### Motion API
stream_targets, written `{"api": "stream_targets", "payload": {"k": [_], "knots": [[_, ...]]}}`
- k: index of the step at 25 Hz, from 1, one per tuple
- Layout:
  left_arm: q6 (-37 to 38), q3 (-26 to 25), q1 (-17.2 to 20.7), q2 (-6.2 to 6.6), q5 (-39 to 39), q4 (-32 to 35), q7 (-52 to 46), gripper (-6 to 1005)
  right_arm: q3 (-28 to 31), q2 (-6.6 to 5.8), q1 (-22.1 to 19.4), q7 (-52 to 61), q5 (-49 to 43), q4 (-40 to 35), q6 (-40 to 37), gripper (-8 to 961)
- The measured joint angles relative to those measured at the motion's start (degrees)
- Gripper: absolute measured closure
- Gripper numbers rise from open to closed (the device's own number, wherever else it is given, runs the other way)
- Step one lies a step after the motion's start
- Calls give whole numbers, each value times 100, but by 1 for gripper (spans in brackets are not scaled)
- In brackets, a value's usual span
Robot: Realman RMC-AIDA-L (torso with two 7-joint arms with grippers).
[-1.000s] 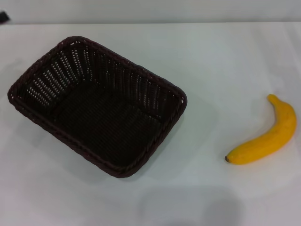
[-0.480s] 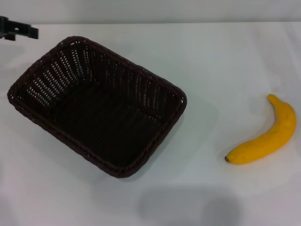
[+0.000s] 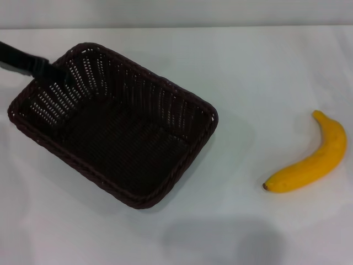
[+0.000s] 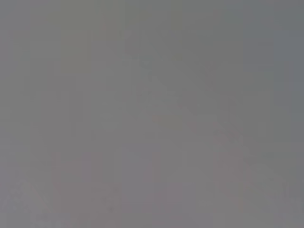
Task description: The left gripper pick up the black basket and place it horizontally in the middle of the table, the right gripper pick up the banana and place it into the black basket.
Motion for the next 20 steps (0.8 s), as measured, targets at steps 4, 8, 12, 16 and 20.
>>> {"api": "stream_targets", "payload": {"k": [4,8,12,16,20], "knots": [[142,4,-56,-124,168,-105,-6,152,2,9,2,6,1,3,18,82],[348,6,0,-226,167,-83,-7,188,3,10,24,6,1,11,26,82],[364,-17,32,-218,139,-94,19,336,-6,10,33,5,1,15,25,82],[366,-45,57,-192,66,-78,34,512,3,10,29,6,1,15,25,82],[361,-47,126,-175,-95,-73,54,680,4,10,29,6,1,15,5,82]]}}
